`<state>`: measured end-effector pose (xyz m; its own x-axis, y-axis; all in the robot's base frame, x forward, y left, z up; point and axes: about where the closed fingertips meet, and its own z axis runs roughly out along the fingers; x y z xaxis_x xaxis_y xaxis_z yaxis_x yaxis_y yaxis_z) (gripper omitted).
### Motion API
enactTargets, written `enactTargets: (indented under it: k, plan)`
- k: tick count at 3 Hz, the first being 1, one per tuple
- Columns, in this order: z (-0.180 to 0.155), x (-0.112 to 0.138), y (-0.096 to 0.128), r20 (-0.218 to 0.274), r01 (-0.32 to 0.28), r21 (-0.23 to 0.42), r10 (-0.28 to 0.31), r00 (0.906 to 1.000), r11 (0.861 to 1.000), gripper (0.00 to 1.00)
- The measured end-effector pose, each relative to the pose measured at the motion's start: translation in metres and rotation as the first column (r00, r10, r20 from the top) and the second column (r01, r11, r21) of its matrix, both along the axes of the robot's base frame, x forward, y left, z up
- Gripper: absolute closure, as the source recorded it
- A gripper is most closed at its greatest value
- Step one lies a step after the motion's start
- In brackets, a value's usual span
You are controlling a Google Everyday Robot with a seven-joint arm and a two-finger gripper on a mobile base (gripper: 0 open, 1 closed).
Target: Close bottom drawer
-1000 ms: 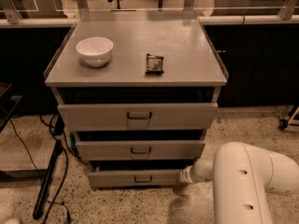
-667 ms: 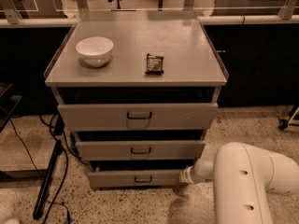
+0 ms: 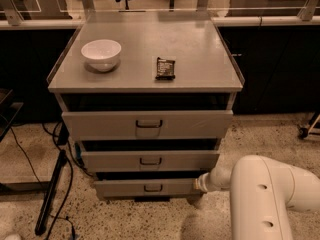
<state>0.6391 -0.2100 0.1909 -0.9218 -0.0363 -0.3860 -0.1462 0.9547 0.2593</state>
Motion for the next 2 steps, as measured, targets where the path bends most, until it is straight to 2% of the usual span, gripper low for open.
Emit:
enactTargets:
  k: [1, 2]
  plan:
    - [0.0032, 0.0109, -0.0099, 0.02, 0.022, 0.005, -0.022, 0.9996, 1.0, 1.0]
    - [0.0032, 0.0107, -0.0099, 0.02, 0.022, 0.005, -0.022, 0.9996, 1.0, 1.0]
